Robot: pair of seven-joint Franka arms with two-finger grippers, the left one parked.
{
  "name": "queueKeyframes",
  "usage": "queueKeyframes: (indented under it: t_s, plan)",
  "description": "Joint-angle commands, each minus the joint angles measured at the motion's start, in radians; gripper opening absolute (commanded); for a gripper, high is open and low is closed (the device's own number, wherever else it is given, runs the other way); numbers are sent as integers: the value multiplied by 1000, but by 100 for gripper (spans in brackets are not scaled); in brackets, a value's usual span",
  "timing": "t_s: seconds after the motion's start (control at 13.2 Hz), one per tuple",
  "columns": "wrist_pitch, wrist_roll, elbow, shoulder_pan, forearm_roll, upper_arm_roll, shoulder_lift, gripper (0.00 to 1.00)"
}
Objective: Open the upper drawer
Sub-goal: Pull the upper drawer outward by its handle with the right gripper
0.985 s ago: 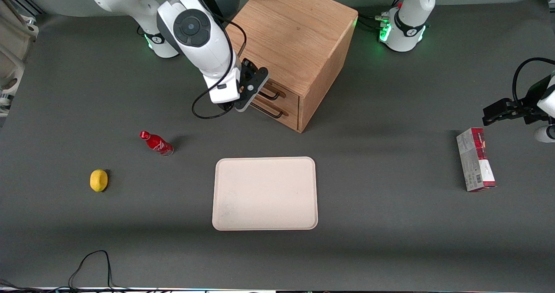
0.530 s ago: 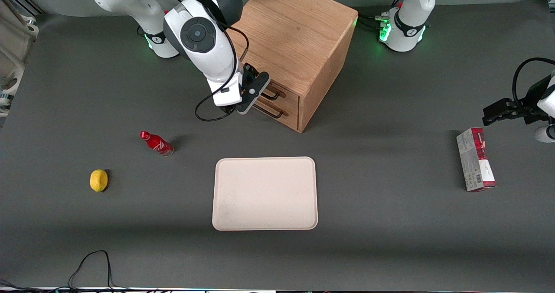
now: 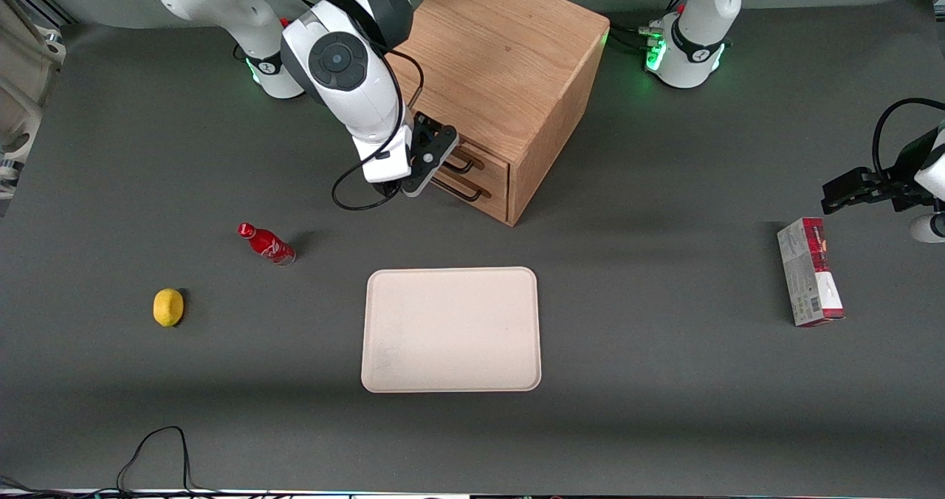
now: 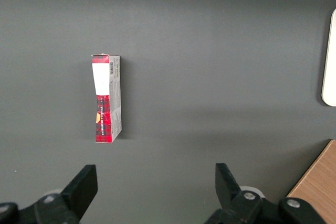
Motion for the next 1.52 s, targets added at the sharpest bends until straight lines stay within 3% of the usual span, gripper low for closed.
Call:
queueKeyframes:
  t_s: [0.0, 0.76, 1.44]
  plan:
    - [20, -19, -31, 13, -24, -12, -13, 100]
    - [41, -24, -22, 3, -56, -16, -4, 100]
    - [40, -54, 101, -33, -93, -41, 90, 100]
